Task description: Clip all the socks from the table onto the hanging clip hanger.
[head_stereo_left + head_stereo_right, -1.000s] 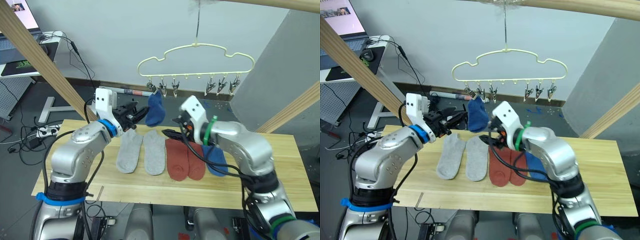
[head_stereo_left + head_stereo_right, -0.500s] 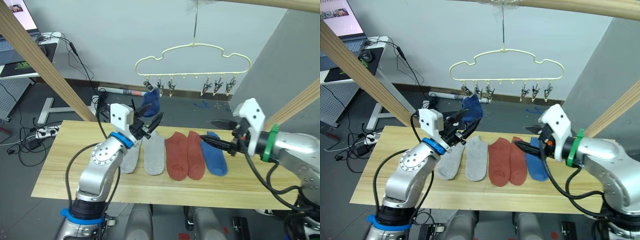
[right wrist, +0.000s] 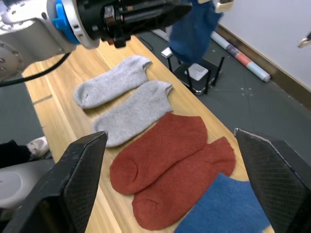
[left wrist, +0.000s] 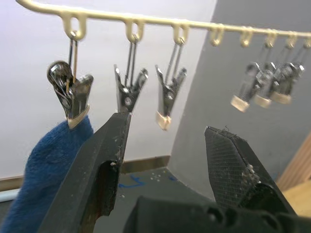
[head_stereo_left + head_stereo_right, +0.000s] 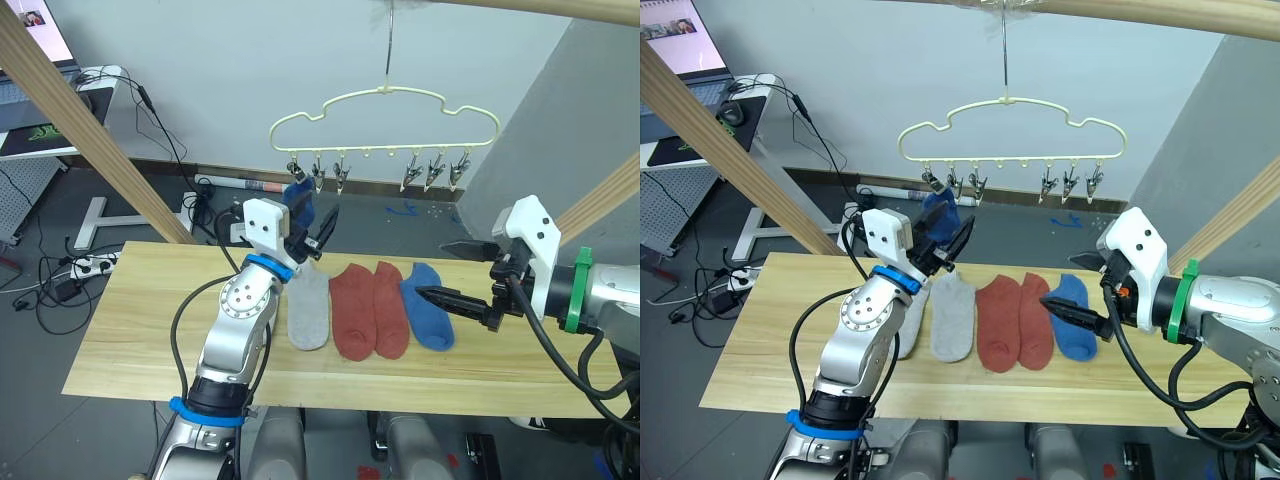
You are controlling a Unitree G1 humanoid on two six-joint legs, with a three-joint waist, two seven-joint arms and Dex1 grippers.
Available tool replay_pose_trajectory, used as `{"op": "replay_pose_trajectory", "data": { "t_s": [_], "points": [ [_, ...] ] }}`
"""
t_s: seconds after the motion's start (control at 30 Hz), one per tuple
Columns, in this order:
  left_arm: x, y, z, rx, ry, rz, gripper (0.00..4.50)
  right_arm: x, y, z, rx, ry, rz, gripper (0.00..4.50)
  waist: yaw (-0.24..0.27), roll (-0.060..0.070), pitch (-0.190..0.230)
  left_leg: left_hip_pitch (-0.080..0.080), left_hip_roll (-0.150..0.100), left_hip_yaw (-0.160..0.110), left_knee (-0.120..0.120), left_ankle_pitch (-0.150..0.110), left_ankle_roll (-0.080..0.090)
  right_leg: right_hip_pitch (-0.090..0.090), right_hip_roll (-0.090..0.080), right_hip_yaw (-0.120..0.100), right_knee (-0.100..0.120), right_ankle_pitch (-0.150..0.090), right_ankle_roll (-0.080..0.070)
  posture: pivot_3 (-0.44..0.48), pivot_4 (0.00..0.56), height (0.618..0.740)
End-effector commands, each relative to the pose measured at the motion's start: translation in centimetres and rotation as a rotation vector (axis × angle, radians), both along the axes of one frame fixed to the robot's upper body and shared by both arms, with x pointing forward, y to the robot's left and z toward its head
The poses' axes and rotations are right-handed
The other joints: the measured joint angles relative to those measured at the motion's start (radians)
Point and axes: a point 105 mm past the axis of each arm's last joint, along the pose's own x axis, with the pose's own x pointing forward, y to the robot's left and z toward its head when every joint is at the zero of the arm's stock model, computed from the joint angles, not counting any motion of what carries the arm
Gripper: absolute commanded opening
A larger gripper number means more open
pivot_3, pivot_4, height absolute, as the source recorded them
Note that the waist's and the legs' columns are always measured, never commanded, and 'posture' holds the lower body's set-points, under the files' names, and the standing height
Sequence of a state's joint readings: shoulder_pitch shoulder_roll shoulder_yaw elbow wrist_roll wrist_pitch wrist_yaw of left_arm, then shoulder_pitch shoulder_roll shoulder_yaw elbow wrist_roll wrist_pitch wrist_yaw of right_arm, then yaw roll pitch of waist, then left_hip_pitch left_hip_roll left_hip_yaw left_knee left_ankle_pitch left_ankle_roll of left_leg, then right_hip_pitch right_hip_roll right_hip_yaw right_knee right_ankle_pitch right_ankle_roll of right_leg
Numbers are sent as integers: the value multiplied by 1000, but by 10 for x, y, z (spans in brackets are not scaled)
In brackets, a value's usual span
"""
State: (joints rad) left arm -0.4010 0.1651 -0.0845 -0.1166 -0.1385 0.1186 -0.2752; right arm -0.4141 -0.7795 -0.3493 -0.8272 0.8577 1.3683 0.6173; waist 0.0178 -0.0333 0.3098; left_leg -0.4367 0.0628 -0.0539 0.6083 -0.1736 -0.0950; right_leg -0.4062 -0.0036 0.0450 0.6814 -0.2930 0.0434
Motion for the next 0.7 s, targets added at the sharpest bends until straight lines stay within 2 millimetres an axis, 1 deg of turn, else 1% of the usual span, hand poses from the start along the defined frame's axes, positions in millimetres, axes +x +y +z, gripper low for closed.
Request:
{"op": "replay_pose_trajectory", "data": {
  "t_s": [0.03,0.17,0.3,0.7],
  "points": [
    [3,1,14,-36,-47,30,2743,-3,-1,10,-12,-65,-3,4457,-2,0,0,0,0,0,0,0,0,0,0,0,0,0,0,8,274,740],
    [7,2,18,-67,-52,50,2743,-2,-3,10,-17,-64,-18,4457,-6,0,0,0,0,0,0,0,0,0,0,0,0,0,0,-2,274,740],
    [11,3,20,-91,-39,72,1899,-3,-4,8,-18,-60,-32,4500,-12,0,0,0,0,0,0,0,0,0,0,0,0,0,0,-11,279,740],
    [24,0,24,-113,-28,106,1899,-3,-6,5,-21,-58,-62,4500,-21,0,0,0,0,0,1,0,0,0,0,0,0,0,0,-33,279,740]
  ]
}}
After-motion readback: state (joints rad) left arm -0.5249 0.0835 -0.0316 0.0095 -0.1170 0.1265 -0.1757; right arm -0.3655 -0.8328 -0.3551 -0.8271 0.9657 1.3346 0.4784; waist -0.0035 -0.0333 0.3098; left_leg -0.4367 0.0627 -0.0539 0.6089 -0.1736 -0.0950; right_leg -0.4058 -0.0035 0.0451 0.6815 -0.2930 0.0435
